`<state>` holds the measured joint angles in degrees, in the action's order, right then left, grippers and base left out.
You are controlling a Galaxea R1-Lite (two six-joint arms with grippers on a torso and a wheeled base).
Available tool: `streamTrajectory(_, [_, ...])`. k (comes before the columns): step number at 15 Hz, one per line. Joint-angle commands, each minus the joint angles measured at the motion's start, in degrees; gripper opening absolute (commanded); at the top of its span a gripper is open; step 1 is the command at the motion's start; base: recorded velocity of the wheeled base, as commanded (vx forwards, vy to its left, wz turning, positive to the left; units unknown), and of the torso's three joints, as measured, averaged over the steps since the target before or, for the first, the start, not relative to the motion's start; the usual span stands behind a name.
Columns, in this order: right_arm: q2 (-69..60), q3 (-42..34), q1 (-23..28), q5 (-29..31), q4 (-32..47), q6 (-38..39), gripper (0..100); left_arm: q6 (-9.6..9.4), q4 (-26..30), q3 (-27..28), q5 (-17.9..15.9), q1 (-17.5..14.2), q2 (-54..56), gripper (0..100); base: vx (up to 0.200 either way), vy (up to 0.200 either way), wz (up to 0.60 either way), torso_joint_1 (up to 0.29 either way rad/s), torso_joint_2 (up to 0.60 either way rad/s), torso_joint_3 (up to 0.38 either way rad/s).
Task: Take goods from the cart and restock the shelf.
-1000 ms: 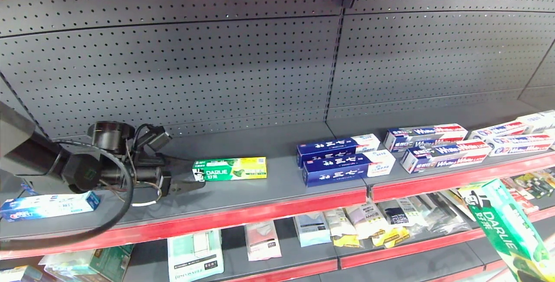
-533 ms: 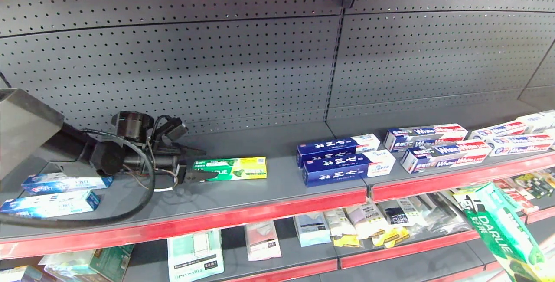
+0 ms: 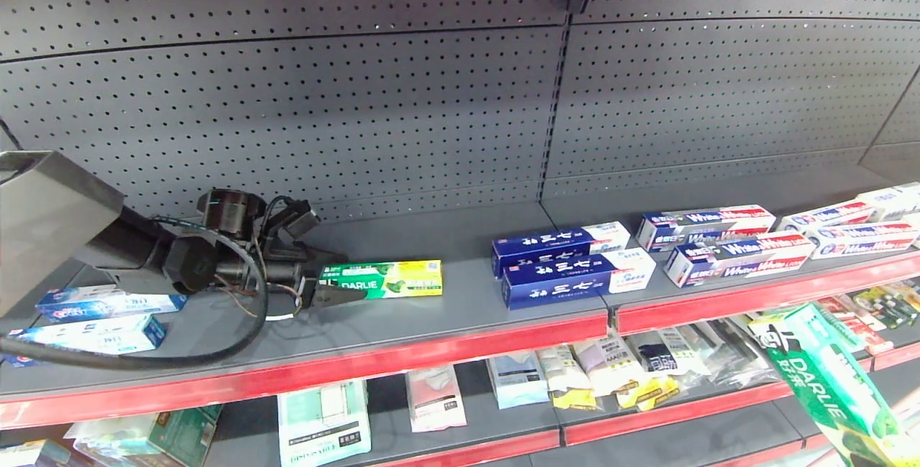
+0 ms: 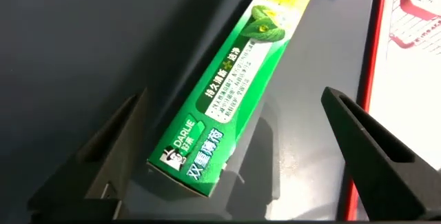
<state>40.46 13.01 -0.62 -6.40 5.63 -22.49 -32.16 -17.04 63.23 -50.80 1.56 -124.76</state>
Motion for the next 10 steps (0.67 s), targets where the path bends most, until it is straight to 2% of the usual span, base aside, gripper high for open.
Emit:
streamTrajectory(1, [0.14,0.00,0.01,-0.02,-0.01,-0.01,0,-0.01,-0.10,1.45,0.00,0.99,-1.36,100,0.000,0.000,0.00,0.000,0.00,0.000])
streamTrajectory(4, [0.06,0.00,0.01,-0.02,-0.01,-0.01,0,-0.01,1.49,2.60,0.09,2.48,-1.45,100,0.000,0.000,0.00,0.000,0.00,0.000])
streamTrajectory(7, [0.06,0.00,0.01,-0.02,-0.01,-0.01,0,-0.27,4.39,6.03,0.17,3.36,-1.45,100,0.000,0.000,0.00,0.000,0.00,0.000])
streamTrajectory(10, [0.06,-0.09,0.01,-0.02,-0.01,-0.01,0,-2.73,8.43,7.61,0.26,4.15,-1.45,100,0.000,0.000,0.00,0.000,0.00,0.000])
